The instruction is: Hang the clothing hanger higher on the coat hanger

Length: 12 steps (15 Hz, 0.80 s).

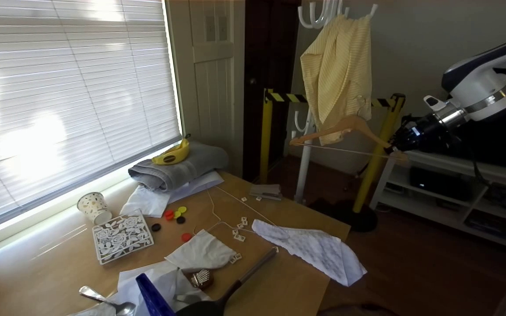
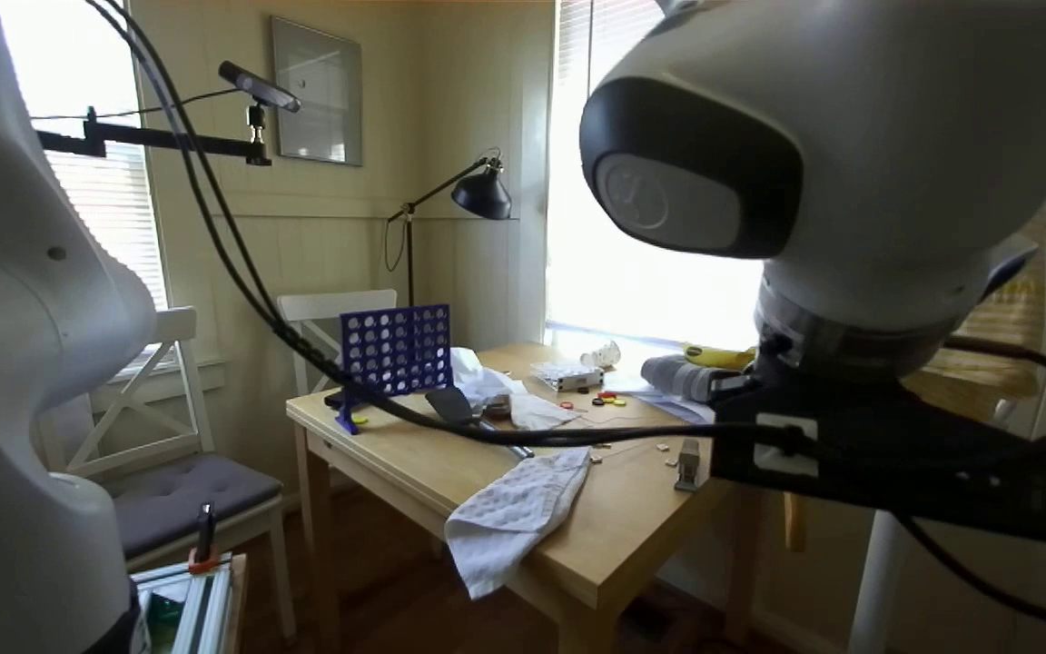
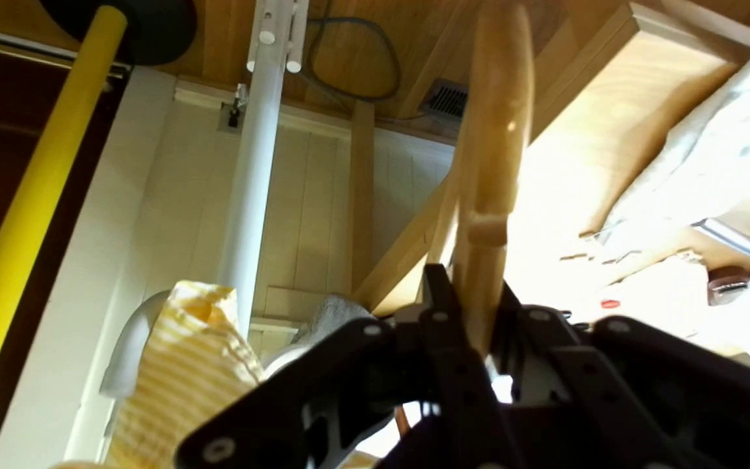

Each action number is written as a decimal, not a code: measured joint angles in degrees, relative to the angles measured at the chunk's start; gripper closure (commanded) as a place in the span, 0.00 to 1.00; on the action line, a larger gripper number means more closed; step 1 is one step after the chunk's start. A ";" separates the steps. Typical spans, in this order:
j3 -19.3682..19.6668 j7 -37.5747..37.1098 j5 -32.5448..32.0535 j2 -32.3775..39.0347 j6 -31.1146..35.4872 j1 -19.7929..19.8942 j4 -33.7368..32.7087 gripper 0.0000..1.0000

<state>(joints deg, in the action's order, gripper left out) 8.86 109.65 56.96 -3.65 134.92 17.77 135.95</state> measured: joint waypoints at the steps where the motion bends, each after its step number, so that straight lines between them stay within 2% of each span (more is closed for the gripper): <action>1: 0.41 -0.14 0.88 -1.51 0.53 -0.46 0.45 0.96; 5: 1.93 -1.17 1.29 -4.93 0.79 -1.58 -0.18 0.96; 12: 3.60 -2.02 1.16 -6.10 -0.23 -2.53 -4.53 0.96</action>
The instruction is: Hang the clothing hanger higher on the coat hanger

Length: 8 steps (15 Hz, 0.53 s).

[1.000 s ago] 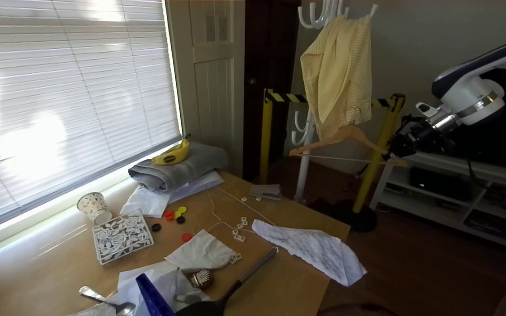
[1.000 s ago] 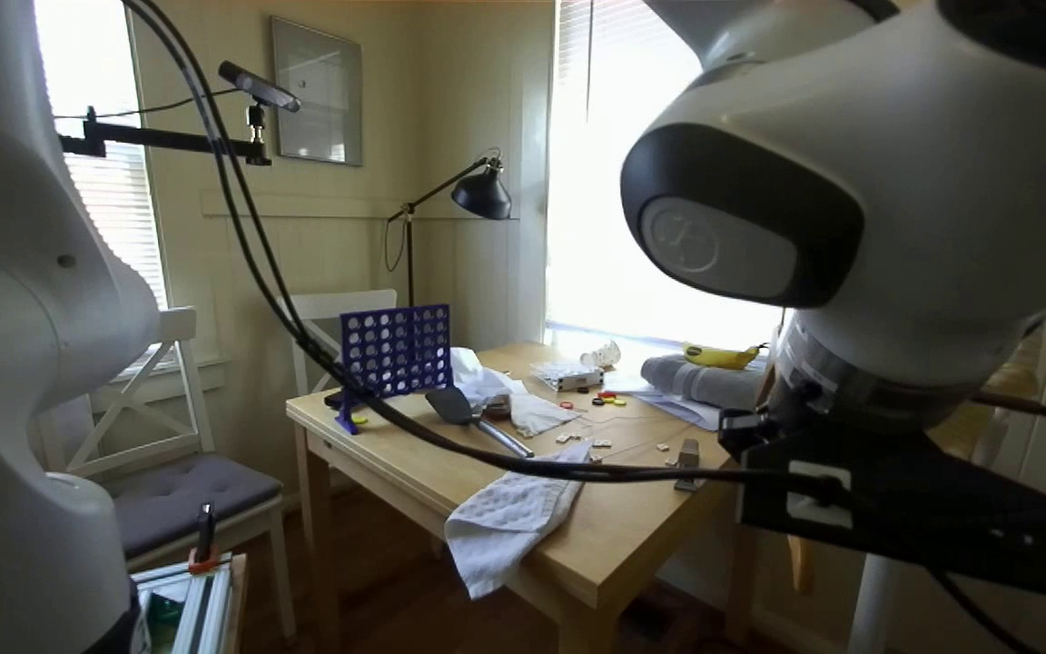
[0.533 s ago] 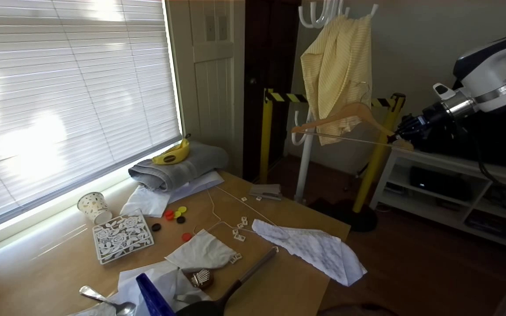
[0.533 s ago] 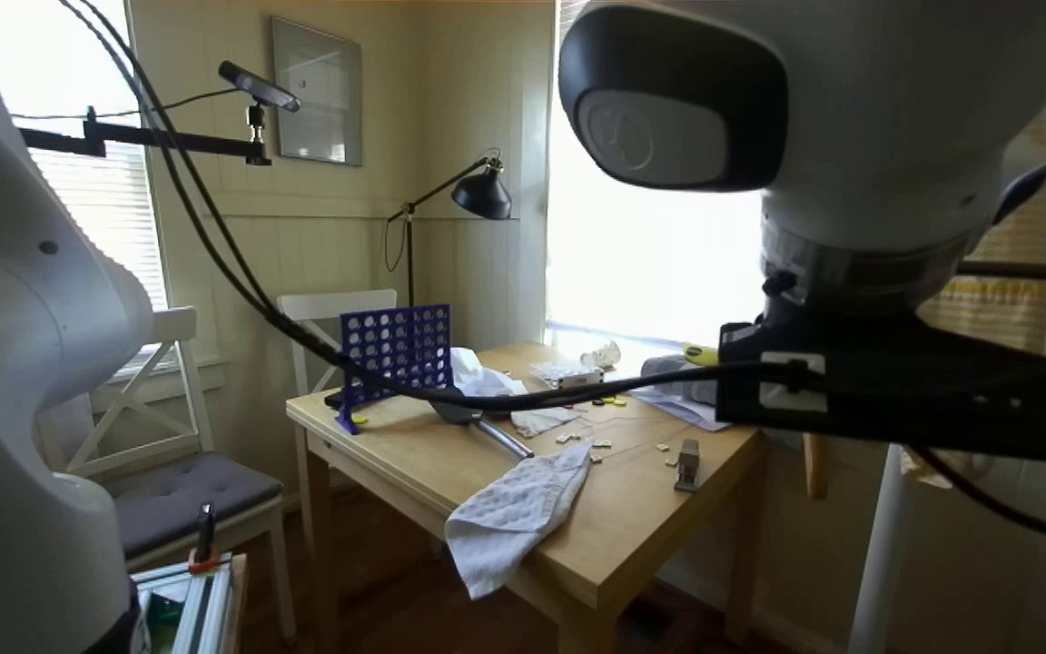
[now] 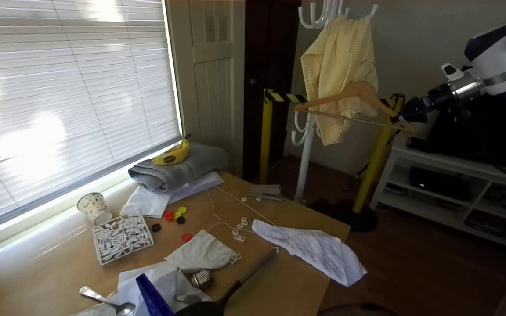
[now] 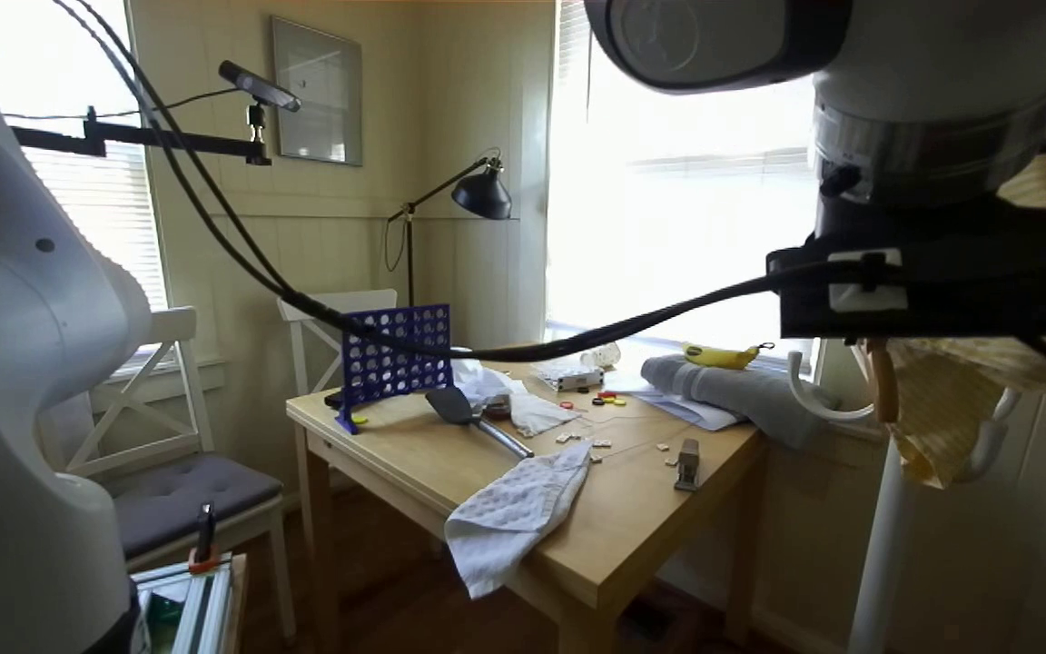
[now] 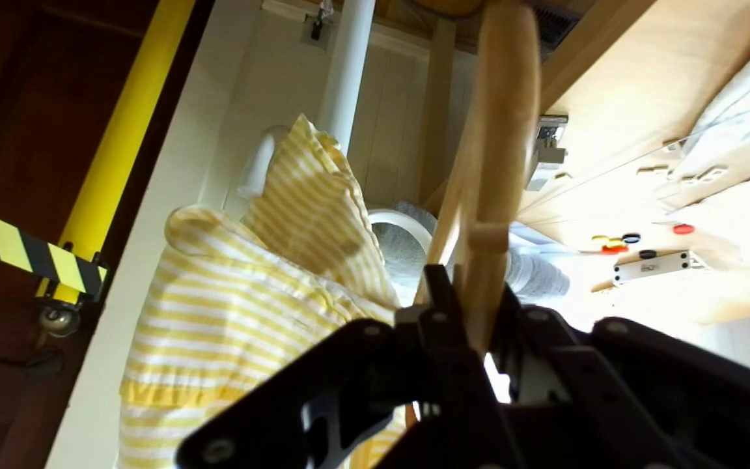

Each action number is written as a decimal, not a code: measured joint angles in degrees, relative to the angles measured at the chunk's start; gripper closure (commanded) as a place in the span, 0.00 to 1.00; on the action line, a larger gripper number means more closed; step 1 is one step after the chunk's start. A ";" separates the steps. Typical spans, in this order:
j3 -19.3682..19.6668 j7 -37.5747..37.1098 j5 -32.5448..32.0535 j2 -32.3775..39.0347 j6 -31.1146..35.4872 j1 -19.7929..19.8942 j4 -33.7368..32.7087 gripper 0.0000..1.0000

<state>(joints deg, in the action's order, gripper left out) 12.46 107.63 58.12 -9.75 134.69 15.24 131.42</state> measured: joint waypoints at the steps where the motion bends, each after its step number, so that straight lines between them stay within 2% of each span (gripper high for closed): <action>1: 0.00 -0.13 -0.13 -0.24 -0.38 -0.27 -0.03 0.96; 4: -0.03 -1.25 -0.79 -1.61 -1.28 -1.16 1.00 0.96; 5: -0.11 -1.79 -1.29 -2.32 -1.28 -1.38 1.84 0.85; 8: -0.22 -2.53 -2.60 -3.68 -1.25 -1.62 4.27 0.85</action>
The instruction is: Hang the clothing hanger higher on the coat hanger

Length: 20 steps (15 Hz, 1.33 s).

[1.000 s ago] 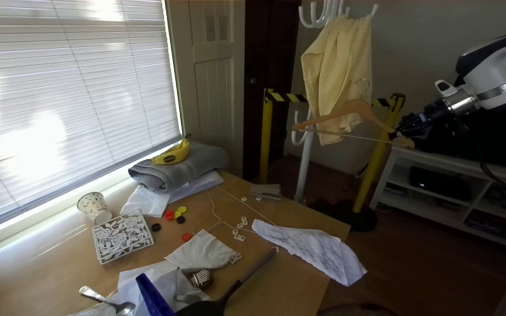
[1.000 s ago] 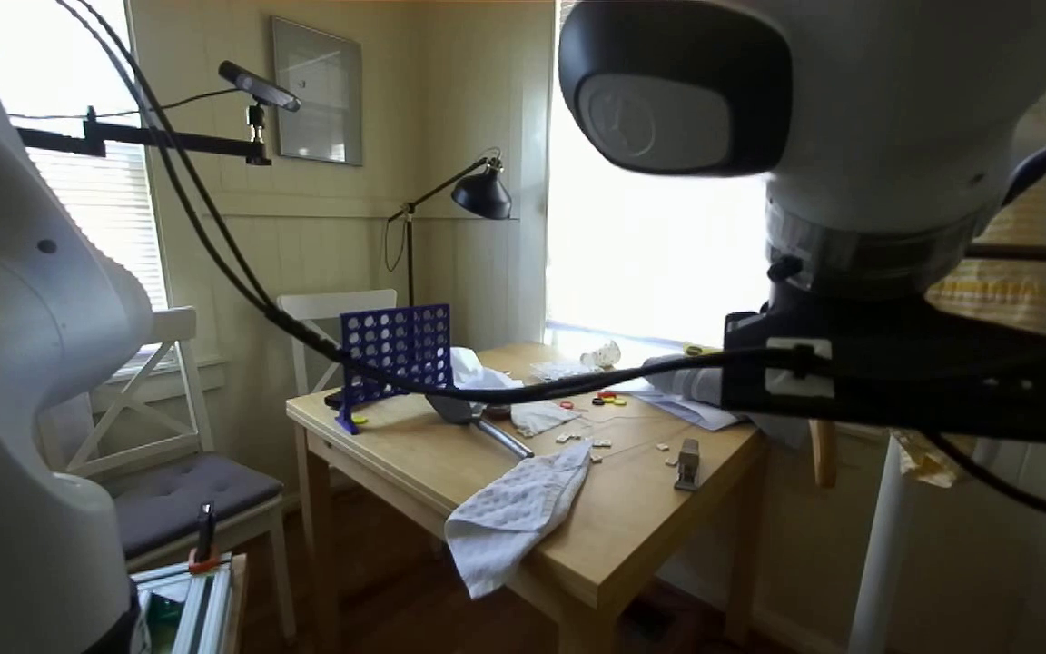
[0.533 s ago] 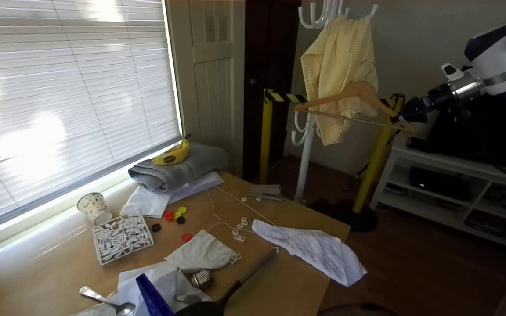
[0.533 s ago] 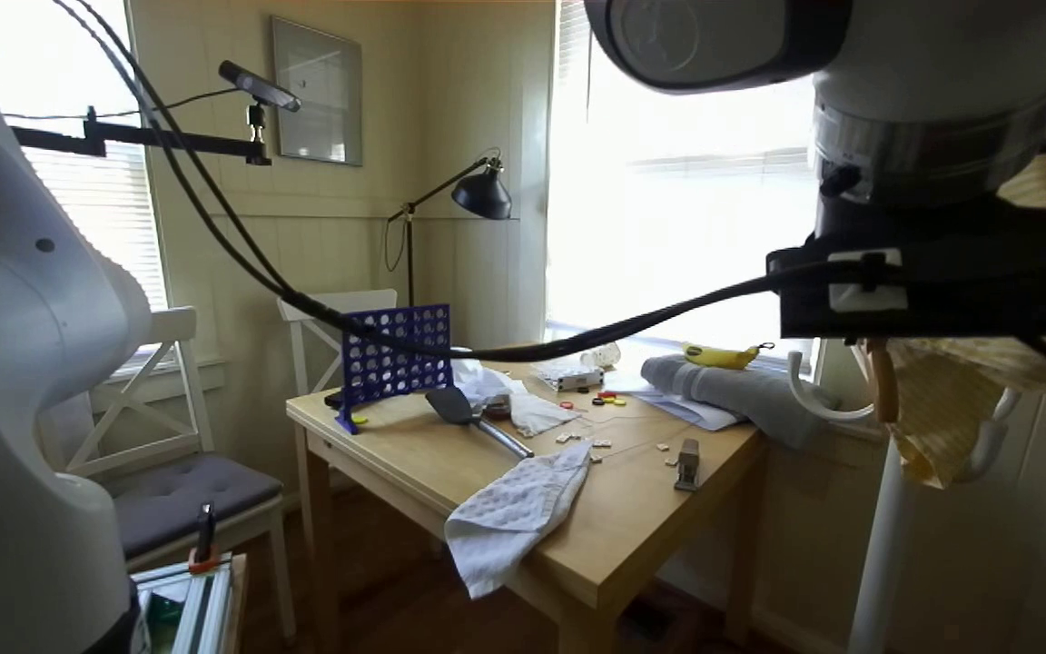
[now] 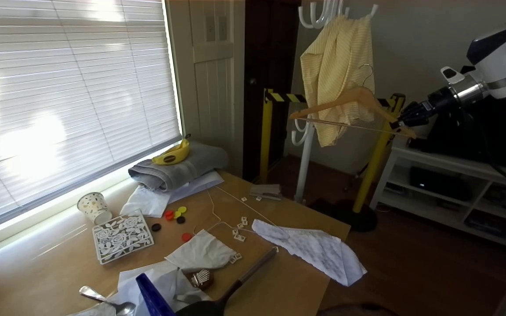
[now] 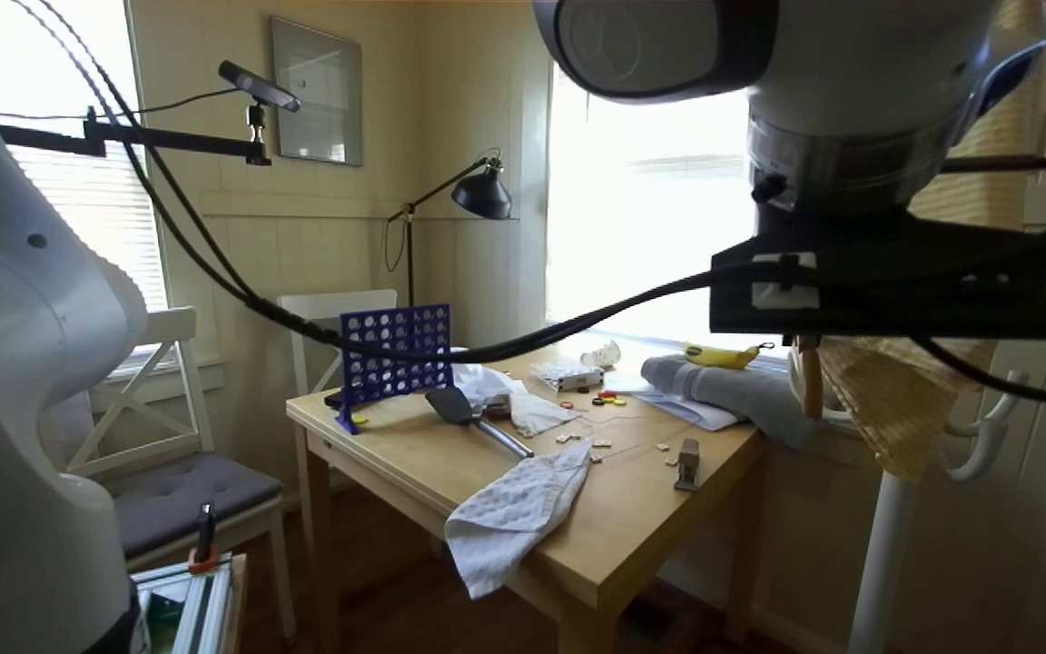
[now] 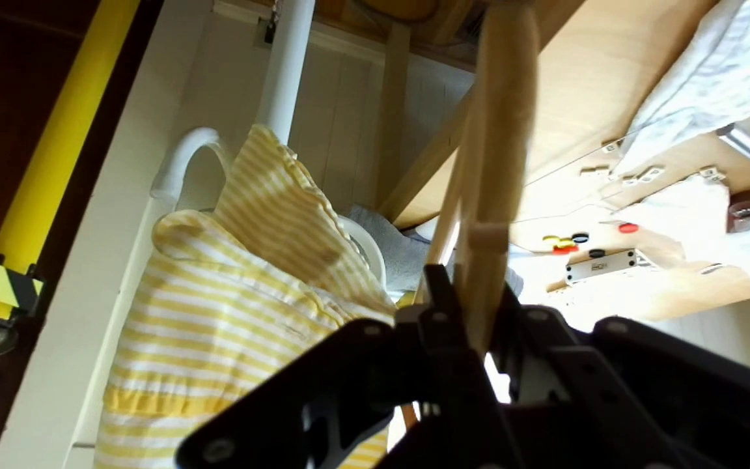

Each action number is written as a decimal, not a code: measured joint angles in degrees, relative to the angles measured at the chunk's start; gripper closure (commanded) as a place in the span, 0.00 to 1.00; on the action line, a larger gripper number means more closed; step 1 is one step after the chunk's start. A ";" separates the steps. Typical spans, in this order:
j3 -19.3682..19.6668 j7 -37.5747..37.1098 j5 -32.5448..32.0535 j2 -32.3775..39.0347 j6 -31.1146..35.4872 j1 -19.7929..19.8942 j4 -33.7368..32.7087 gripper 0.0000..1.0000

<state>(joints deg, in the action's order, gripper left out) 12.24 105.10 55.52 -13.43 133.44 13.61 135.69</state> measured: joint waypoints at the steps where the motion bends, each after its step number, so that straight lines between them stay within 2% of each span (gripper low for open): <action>1: 0.00 0.00 -0.02 -0.17 0.01 0.00 0.30 0.96; 4: -0.07 -0.69 -0.59 -0.16 1.79 -0.15 0.69 0.96; 7: -2.90 -7.39 -6.21 -0.34 13.74 -0.77 2.20 0.96; 10: -9.80 -20.03 -17.23 -2.18 23.87 -0.64 5.39 0.96; 13: -18.83 -32.48 -26.99 -6.24 27.04 0.60 8.17 0.96; 14: -19.98 -36.61 -30.21 -7.87 27.71 -0.48 8.76 0.96; 15: -19.87 -41.07 -33.37 -9.53 28.69 -2.53 9.25 0.96; 16: -19.40 -45.04 -35.60 -11.13 30.15 -4.47 9.72 0.85; 18: -16.70 -47.88 -38.87 -12.00 30.25 -7.84 9.92 0.85; 19: -15.67 -47.98 -39.34 -11.69 30.25 -8.58 9.94 0.96; 20: -14.98 -47.98 -39.66 -11.24 30.25 -8.78 9.94 0.96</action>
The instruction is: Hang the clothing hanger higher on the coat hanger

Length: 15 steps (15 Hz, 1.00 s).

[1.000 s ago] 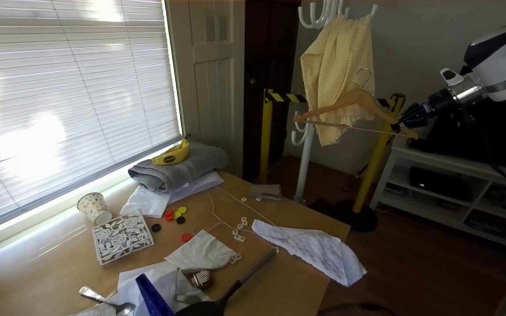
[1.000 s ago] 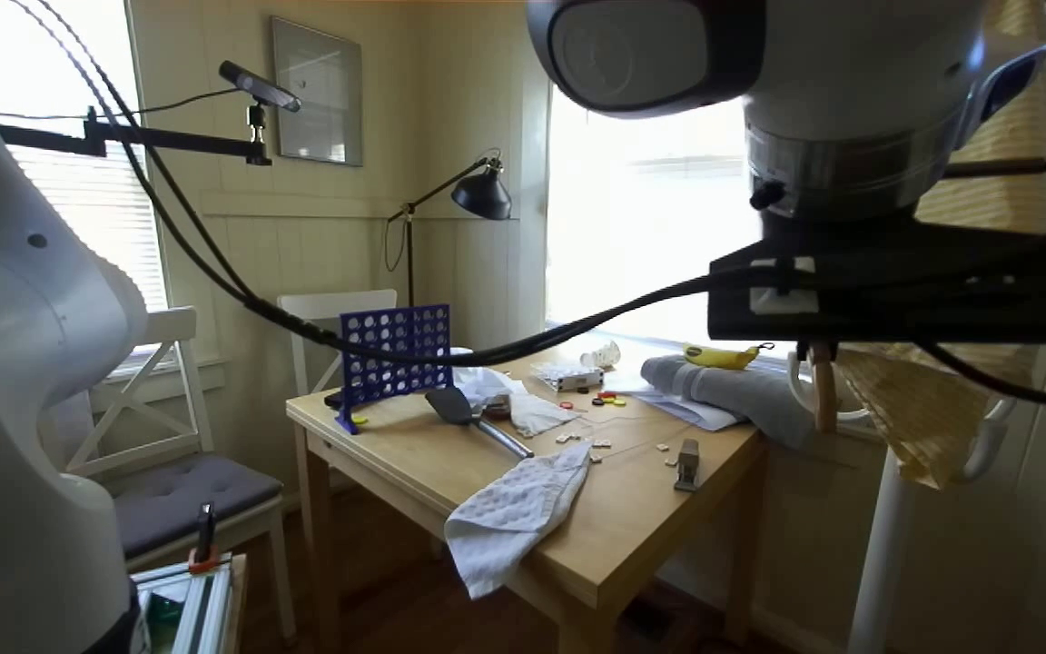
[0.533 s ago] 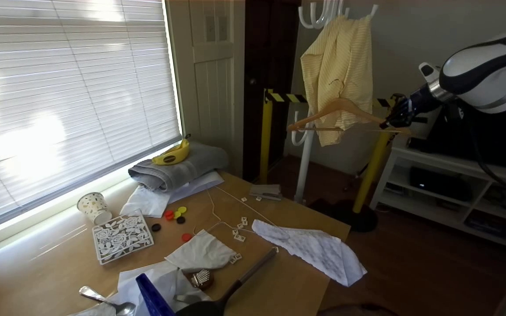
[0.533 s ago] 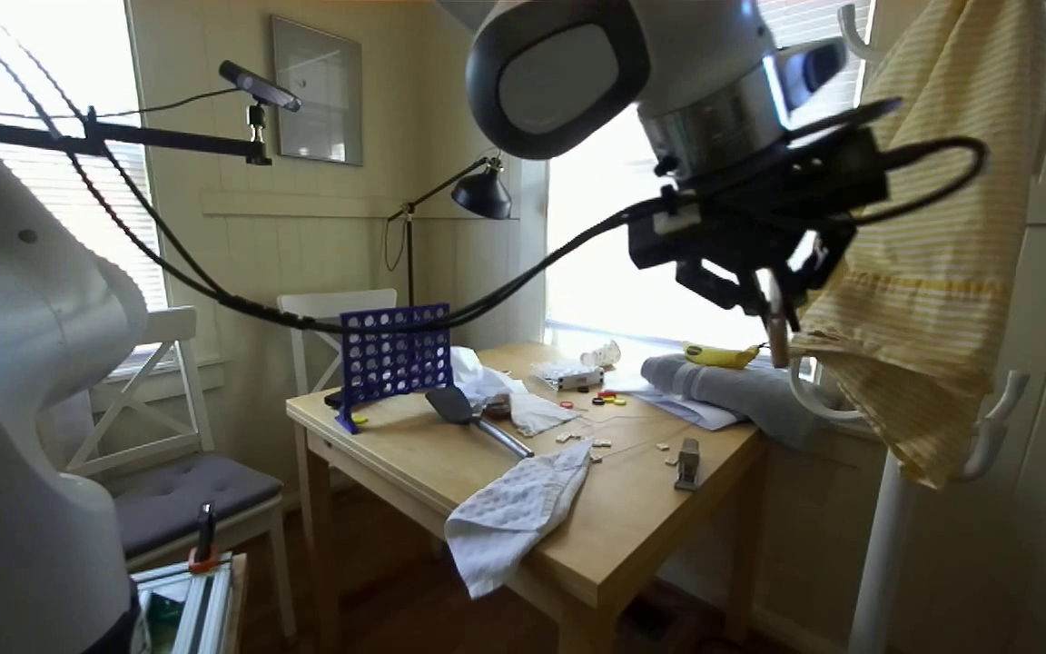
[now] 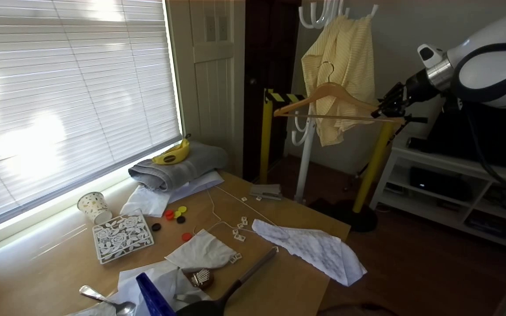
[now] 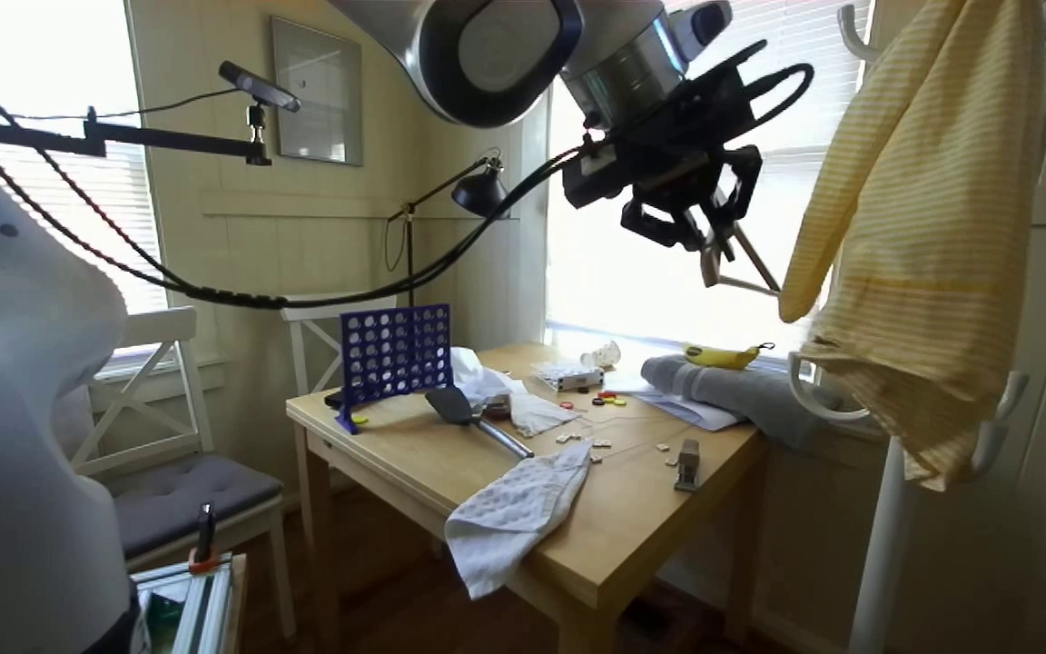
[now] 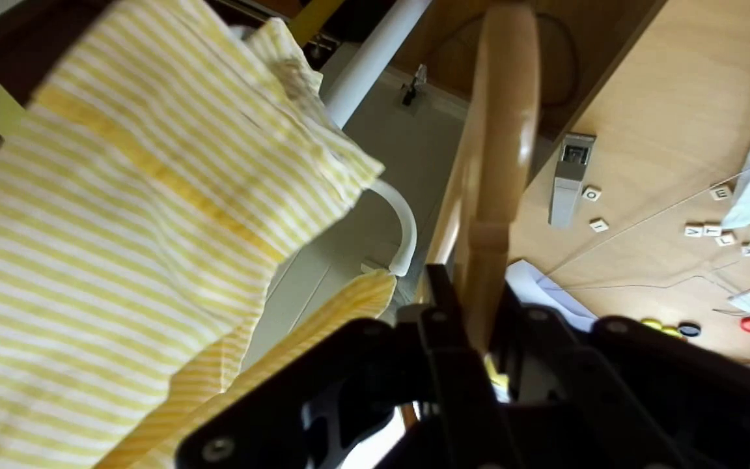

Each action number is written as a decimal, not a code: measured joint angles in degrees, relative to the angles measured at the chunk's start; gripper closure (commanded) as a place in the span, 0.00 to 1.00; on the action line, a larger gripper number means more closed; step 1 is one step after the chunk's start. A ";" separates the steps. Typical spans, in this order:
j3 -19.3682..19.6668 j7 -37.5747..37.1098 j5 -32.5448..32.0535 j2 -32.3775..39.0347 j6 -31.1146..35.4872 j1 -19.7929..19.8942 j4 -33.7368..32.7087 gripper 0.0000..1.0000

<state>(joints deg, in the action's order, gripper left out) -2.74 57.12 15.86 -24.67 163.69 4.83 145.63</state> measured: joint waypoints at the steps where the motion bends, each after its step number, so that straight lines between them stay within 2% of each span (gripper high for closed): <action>1: 0.94 -0.42 -1.12 0.32 0.00 -0.63 0.00 0.96; 3: 4.18 -2.71 -1.23 0.96 0.78 -4.64 -0.14 0.96; 5: 6.68 -3.59 4.08 2.52 2.30 -8.53 -1.22 0.96; 7: 10.78 -2.19 11.20 4.94 2.86 -13.02 -3.82 0.96; 11: 22.61 8.78 26.21 9.63 1.93 -22.61 -11.89 0.96; 13: 26.93 14.57 31.45 10.85 -0.17 -25.44 -16.00 0.96; 15: 29.64 19.02 35.31 11.44 -2.37 -27.24 -19.06 0.96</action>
<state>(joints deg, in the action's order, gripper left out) 26.90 76.13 51.17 -13.23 161.32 -22.41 126.57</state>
